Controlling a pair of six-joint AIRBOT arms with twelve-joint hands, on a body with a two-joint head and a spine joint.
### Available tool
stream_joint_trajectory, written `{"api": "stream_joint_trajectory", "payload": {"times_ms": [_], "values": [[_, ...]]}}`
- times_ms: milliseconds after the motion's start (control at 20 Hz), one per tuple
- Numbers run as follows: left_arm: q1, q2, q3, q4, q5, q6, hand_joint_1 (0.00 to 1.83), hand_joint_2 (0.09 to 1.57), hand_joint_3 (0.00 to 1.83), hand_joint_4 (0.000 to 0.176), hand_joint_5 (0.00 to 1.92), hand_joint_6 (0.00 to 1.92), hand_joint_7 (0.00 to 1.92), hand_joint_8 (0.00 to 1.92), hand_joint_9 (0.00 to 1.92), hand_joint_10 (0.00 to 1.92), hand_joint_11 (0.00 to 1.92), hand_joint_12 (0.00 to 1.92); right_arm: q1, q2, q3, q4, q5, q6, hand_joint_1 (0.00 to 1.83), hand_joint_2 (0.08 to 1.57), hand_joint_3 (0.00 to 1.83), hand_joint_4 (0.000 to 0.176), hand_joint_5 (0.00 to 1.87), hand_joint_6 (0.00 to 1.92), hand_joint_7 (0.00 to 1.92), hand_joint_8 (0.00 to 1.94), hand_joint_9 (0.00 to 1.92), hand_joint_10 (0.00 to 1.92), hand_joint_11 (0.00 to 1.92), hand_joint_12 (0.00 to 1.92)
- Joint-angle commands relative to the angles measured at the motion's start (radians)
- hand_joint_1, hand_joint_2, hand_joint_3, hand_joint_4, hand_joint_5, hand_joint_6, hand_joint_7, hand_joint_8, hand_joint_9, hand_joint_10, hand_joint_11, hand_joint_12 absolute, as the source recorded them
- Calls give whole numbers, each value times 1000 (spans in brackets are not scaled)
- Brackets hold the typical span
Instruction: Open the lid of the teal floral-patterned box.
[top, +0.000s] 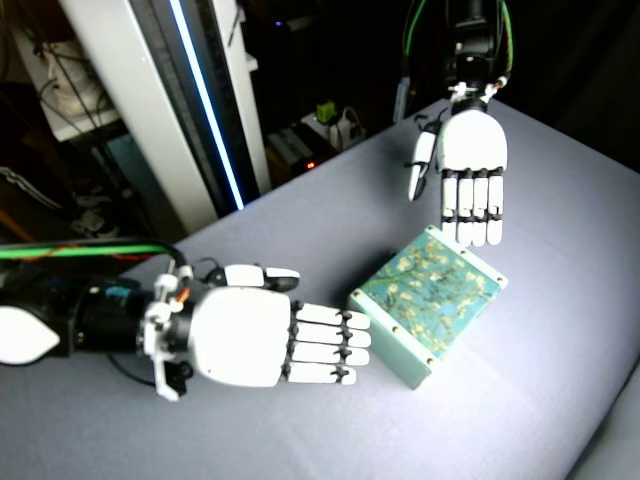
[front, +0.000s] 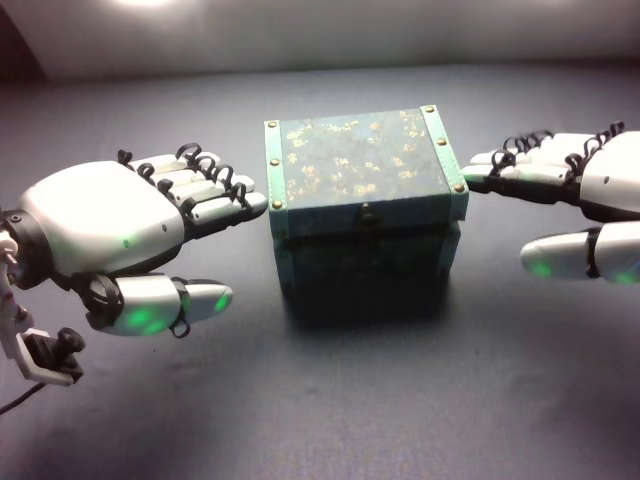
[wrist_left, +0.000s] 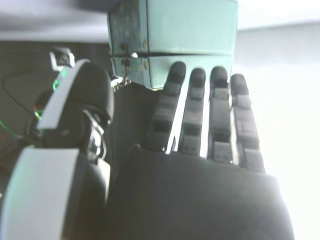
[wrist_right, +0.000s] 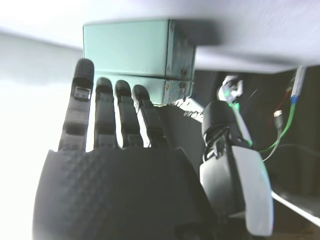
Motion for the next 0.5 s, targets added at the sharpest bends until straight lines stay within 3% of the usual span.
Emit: {"api": "stream_joint_trajectory", "payload": {"times_ms": [0, 50, 100, 200, 350, 450], "values": [[-16, -4, -8, -4, -177, -7, 0, 1420, 0, 0, 89, 8, 87, 15, 112, 10, 82, 42, 16, -2, -7, 40, 182, 9, 0, 1386, 0, 10, 76, 8, 25, 5, 3, 0, 0, 170], [-16, -4, -8, -12, -192, -7, 0, 1417, 0, 0, 57, 1, 86, 13, 116, 10, 103, 52, 16, -2, -7, 52, 196, 9, 0, 1328, 0, 0, 84, 4, 37, 3, 0, 0, 4, 84], [-16, -5, -8, -19, -206, -7, 3, 1427, 0, 0, 11, 0, 45, 2, 110, 6, 130, 64, 16, -2, -8, 60, 206, 9, 0, 1313, 0, 3, 82, 1, 29, 1, 0, 0, 0, 48], [-17, -5, -7, -37, -233, -7, 69, 1452, 3, 0, 0, 0, 1, 0, 27, 3, 105, 55, 16, -5, -8, 79, 224, 9, 0, 1345, 4, 0, 122, 15, 64, 14, 0, 0, 33, 54], [-16, -6, -5, -71, -267, 1, 22, 1497, 12, 0, 0, 0, 0, 0, 0, 0, 8, 20, 16, -15, -6, 123, 265, 9, 0, 1376, 16, 0, 140, 17, 80, 16, 4, 2, 14, 48], [-15, -9, -5, -104, -289, 26, 147, 1507, 1, 0, 0, 0, 0, 0, 0, 0, 0, 0, 16, -30, 7, 160, 290, 9, 0, 1391, 6, 0, 156, 7, 109, 7, 49, 6, 55, 73]]}}
